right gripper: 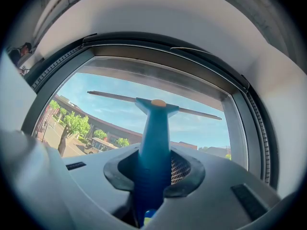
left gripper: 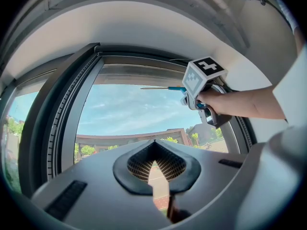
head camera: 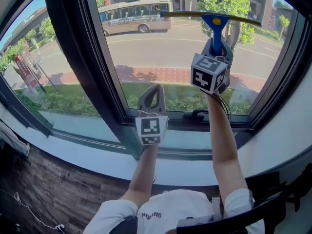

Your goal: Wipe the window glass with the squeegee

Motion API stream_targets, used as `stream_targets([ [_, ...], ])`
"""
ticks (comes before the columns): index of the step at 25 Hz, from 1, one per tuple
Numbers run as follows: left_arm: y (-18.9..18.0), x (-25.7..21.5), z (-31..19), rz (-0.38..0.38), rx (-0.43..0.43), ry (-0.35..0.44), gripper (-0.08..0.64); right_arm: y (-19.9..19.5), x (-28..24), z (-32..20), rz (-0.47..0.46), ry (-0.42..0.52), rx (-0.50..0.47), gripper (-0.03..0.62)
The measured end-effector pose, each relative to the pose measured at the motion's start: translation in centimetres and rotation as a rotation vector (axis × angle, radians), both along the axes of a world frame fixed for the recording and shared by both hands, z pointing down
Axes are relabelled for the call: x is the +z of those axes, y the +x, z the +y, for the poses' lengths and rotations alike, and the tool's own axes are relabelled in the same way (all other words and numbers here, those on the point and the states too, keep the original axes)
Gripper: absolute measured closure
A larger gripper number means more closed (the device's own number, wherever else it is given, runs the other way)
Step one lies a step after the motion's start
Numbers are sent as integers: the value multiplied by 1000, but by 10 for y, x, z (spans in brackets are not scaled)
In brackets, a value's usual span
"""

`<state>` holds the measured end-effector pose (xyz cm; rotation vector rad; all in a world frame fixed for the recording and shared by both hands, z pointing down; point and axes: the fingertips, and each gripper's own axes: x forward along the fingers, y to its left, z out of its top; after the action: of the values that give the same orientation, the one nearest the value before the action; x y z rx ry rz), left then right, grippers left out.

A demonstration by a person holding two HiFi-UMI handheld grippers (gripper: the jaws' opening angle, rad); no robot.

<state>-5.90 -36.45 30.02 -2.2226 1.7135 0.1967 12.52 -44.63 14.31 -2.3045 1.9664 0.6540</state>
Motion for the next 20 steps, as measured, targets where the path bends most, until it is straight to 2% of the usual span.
stream_targets([
  [20, 4, 1, 8, -10, 7, -14, 557, -1, 50, 10, -4, -95, -3, 488],
])
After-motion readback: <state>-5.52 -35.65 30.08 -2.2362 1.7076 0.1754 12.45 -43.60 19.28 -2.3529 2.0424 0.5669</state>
